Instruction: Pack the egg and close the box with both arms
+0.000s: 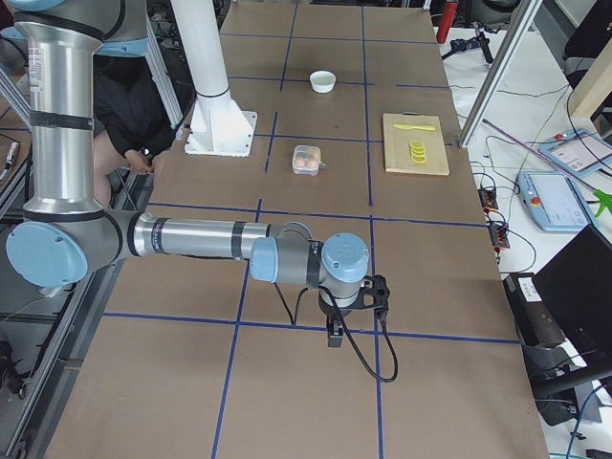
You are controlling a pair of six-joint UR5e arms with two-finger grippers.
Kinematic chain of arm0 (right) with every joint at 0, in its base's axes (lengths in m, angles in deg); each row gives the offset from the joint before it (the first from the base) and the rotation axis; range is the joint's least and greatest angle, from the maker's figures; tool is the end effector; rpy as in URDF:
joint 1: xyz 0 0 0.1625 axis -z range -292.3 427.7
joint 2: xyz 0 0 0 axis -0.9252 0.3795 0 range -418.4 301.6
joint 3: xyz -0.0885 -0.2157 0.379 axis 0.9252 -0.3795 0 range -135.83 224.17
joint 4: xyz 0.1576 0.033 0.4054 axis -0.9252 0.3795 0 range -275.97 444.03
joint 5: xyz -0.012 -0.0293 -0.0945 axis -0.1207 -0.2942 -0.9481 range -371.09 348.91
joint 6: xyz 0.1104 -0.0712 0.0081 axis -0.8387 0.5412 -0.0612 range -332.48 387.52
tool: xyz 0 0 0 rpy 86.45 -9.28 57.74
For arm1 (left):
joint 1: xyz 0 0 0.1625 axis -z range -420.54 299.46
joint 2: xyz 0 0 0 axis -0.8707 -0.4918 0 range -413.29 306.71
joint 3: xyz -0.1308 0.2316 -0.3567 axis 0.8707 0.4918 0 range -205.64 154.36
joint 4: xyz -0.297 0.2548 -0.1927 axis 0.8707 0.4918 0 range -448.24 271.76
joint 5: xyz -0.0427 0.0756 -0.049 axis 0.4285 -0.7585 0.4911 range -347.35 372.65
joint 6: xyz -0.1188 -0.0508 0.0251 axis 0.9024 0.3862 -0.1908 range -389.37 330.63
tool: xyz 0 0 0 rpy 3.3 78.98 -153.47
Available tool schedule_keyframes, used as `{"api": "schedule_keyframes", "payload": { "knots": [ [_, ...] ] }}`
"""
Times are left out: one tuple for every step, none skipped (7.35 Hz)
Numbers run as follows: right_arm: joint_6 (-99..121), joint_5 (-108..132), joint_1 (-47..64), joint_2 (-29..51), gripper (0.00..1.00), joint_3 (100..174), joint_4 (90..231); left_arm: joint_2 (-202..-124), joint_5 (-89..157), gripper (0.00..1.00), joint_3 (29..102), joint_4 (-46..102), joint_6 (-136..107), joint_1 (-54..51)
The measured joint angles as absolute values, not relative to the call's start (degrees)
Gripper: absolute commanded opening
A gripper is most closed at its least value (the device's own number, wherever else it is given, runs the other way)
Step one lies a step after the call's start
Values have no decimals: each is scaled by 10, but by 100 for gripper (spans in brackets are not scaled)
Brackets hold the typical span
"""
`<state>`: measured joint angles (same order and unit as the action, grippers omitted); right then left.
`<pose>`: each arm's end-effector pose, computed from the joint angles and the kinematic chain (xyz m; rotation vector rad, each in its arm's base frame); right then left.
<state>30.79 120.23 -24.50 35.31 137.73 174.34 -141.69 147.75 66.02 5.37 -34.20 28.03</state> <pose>0.0650 -0.4832 0.7072 0.0268 -0.7208 -0.0151 -0.0274 -0.5093 0.6932 0.0841 0.7852 0.1285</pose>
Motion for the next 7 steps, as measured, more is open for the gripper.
{"api": "schedule_keyframes", "payload": {
  "knots": [
    [287,1186,-245,354,100,1375,1725,-1417,1478,100,661,54,-338,280],
    [272,1178,-245,354,100,1369,1710,-1417,1478,100,661,54,-335,281],
    [264,1176,-245,354,100,1363,1702,-1417,1478,100,662,55,-329,281],
    [262,1176,-245,355,100,1359,1698,-1417,1478,100,663,55,-321,281],
    [260,1177,-245,355,100,1357,1697,-1417,1478,100,663,55,-316,281],
    [260,1178,-245,355,100,1355,1697,-1417,1478,100,663,55,-314,281],
    [260,1178,-245,355,100,1354,1696,-1419,1478,100,663,55,-314,281]
  ]
}}
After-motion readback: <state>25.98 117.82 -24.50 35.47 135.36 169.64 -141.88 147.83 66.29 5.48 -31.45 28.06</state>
